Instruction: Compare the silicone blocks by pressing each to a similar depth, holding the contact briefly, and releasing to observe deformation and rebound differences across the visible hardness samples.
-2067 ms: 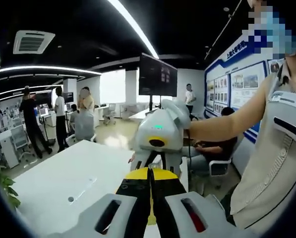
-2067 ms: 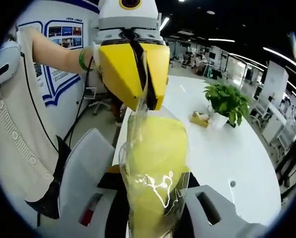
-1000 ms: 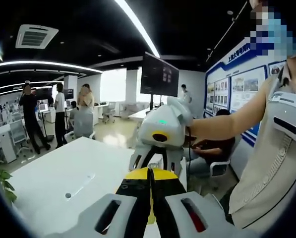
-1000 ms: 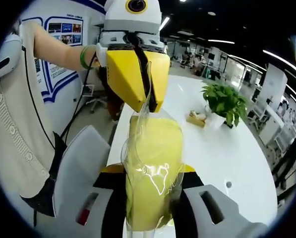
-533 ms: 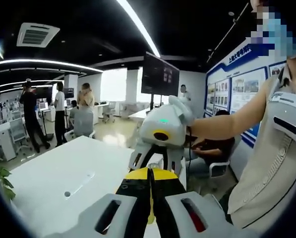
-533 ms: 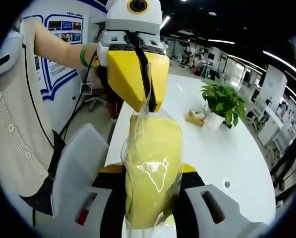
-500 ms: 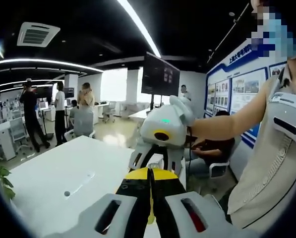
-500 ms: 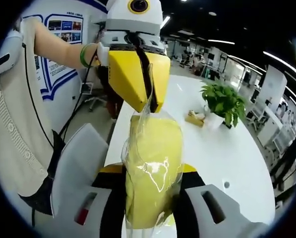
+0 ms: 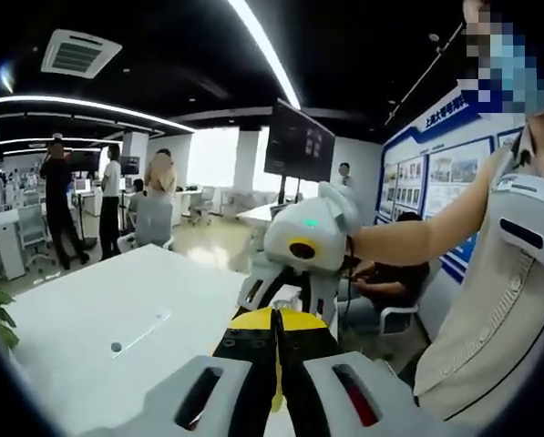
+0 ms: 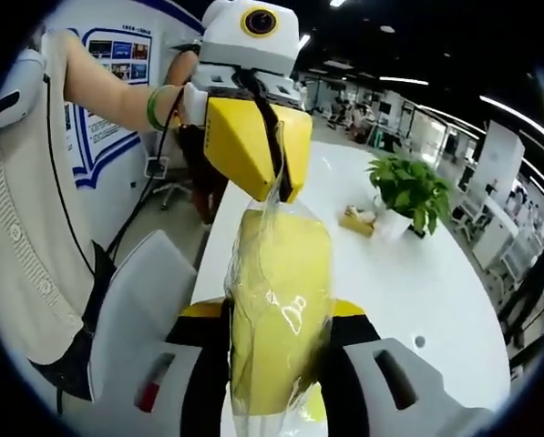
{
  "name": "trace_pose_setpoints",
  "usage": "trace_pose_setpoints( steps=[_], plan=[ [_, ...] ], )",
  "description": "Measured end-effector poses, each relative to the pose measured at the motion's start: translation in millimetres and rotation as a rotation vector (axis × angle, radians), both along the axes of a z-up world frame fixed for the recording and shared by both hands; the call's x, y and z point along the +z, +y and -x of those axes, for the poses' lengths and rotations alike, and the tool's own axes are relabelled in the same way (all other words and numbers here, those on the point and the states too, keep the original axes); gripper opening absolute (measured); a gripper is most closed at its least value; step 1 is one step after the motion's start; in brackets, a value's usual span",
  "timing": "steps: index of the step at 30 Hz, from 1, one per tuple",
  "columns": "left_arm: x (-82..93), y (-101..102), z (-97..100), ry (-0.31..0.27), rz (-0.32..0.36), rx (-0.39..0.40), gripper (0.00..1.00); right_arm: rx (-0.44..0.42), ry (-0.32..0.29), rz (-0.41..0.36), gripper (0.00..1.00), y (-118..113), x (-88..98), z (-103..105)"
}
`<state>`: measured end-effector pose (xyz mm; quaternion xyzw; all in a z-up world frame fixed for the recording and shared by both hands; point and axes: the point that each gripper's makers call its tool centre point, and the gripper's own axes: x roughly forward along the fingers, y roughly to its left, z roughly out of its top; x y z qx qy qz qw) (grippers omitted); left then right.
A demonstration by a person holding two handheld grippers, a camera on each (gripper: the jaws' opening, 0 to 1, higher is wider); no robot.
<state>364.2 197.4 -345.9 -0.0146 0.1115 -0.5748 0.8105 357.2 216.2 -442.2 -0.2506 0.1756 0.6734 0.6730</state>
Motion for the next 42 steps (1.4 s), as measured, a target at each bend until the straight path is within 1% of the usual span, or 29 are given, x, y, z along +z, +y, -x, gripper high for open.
trace_pose_setpoints(
  steps=[2,4,5,8,11,13,15,16,17,18,20,21,22,23,25,26,27,28,29,30,32,34,35,36,37,38,40,41,42],
  plan=[
    [-2.9,1.6,-0.4,0.019,0.018,0.005,0.0,-0.015,-0.006,-0.018,0.39,0.1,-0.9,-0.3],
    [-8.7,3.8,-2.2,0.028,0.021,0.016,0.0,-0.039,-0.019,-0.051,0.43,0.5,-1.0,-1.4],
    [-11.3,4.9,-3.3,0.036,0.023,0.021,0.0,-0.045,-0.02,-0.054,0.43,-0.1,-2.6,-1.0],
    [-19.5,8.9,-6.8,0.07,0.043,0.038,0.0,-0.097,-0.032,-0.089,0.47,-2.9,-4.6,-4.7],
    [-28.7,12.8,-11.7,0.076,0.041,0.066,0.0,-0.147,-0.047,-0.12,0.52,-6.6,-5.9,-8.4],
    [-35.8,14.9,-15.9,0.083,0.04,0.088,0.0,-0.205,-0.092,-0.143,0.56,-12.0,-8.1,-12.5],
    [-47.1,15.5,-17.7,0.096,0.035,0.098,0.0,-0.265,-0.079,-0.215,0.6,-16.1,-7.9,-9.0],
    [-51.8,16.1,-18.2,0.104,0.033,0.101,0.0,-0.295,-0.074,-0.236,0.63,-19.4,-8.5,-8.5],
    [-58.6,16.7,-19.0,0.12,0.033,0.104,0.0,-0.334,-0.057,-0.264,0.65,-25.0,-9.7,-5.7],
    [-63.1,17.6,-20.5,0.122,0.036,0.11,0.0,-0.377,-0.049,-0.295,0.65,-31.1,-9.7,-3.9],
    [-69.8,19.0,-23.0,0.135,0.046,0.118,0.0,-0.437,-0.06,-0.332,0.65,-41.1,-8.9,-2.2],
    [-74.2,20.4,-25.9,0.141,0.061,0.128,0.0,-0.471,-0.061,-0.349,0.65,-46.7,-8.5,-1.0],
    [-78.9,21.4,-28.2,0.155,0.074,0.135,0.0,-0.512,-0.061,-0.376,0.66,-54.4,-7.2,1.9],
    [-85.4,22.8,-31.0,0.153,0.075,0.143,0.0,-0.548,-0.058,-0.399,0.66,-62.8,-6.1,6.6],
    [-94.9,25.4,-34.7,0.172,0.083,0.153,0.0,-0.604,-0.064,-0.412,0.66,-76.1,-6.3,11.2],
    [-104.0,27.6,-37.0,0.181,0.083,0.16,0.0,-0.643,-0.061,-0.434,0.66,-85.4,-5.3,15.4],
    [-110.2,29.3,-38.7,0.18,0.08,0.167,0.0,-0.671,-0.067,-0.438,0.66,-92.0,-6.1,17.8],
    [-120.4,30.0,-38.8,0.194,0.076,0.169,0.0,-0.707,-0.069,-0.432,0.66,-101.4,-9.9,22.4],
    [-123.4,30.3,-39.0,0.203,0.079,0.17,0.0,-0.721,-0.066,-0.429,0.66,-105.8,-12.5,26.1],
    [-129.7,31.7,-40.7,0.214,0.083,0.178,0.0,-0.749,-0.057,-0.411,0.67,-113.8,-19.8,31.0],
    [-151.1,33.5,-42.6,0.251,0.078,0.187,0.0,-0.801,-0.047,-0.394,0.67,-124.1,-29.2,36.0],
    [-168.4,33.7,-43.7,0.26,0.067,0.191,0.0,-0.856,-0.029,-0.391,0.67,-133.5,-39.3,42.3],
    [-179.2,33.4,-43.5,0.286,0.064,0.188,0.0,-0.883,-0.021,-0.384,0.67,-138.0,-44.2,44.8],
    [-186.2,33.6,-44.4,0.295,0.063,0.195,0.0,-0.908,-0.01,-0.38,0.67,-141.7,-47.9,46.8],
    [-192.5,34.0,-45.4,0.304,0.061,0.2,0.0,-0.92,0.0,-0.379,0.67,-143.9,-51.7,50.6],
    [-201.1,33.7,-45.3,0.324,0.06,0.197,0.0,-0.941,0.011,-0.364,0.67,-147.5,-56.2,54.0],
    [-211.7,34.9,-47.8,0.337,0.056,0.205,0.0,-0.954,0.017,-0.366,0.66,-149.9,-58.4,57.6],
    [-216.4,34.2,-46.6,0.364,0.061,0.196,0.0,-0.968,0.023,-0.347,0.66,-152.6,-62.1,60.2],
    [-222.8,34.6,-48.7,0.378,0.062,0.195,0.0,-0.978,0.018,-0.342,0.66,-154.6,-62.4,60.6]
  ],
)
